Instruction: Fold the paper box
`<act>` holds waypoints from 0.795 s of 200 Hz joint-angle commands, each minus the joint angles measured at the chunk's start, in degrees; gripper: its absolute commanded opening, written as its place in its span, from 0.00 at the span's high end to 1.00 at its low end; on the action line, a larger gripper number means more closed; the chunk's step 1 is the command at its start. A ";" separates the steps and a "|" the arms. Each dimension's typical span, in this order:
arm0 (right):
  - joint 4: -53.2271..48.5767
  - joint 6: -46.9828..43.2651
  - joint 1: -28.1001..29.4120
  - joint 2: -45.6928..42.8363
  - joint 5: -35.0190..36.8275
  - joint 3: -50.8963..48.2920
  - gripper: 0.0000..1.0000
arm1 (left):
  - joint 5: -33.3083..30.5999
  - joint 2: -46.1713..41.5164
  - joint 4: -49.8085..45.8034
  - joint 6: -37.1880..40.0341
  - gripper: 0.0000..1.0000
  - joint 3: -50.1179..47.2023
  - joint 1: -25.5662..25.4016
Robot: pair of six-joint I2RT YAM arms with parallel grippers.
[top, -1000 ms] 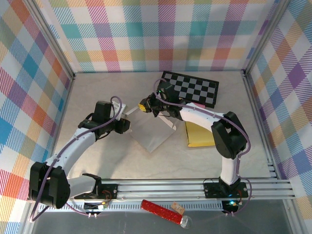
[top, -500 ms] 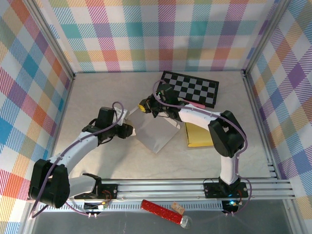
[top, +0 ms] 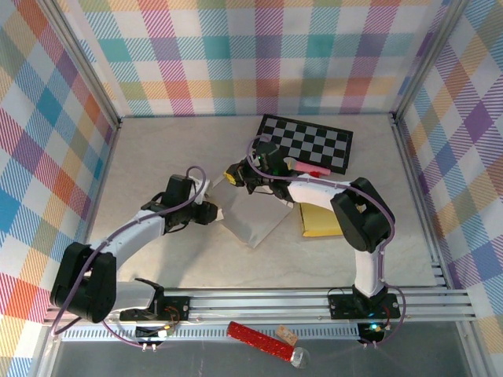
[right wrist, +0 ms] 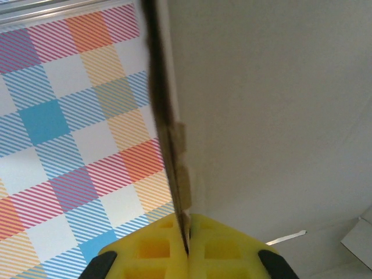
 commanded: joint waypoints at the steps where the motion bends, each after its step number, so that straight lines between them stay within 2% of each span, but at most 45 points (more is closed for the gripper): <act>1: 5.84 1.09 0.22 0.47 0.62 -1.04 1.00 | -2.63 1.20 1.54 -2.73 0.73 1.75 -1.28; 73: 19.83 2.31 0.31 0.25 2.68 -9.62 1.00 | -9.28 2.68 4.59 -8.87 0.73 1.05 -3.96; 159: 22.53 2.76 0.31 1.08 3.04 -11.38 1.00 | -10.48 4.90 7.44 -9.63 0.78 2.24 -6.69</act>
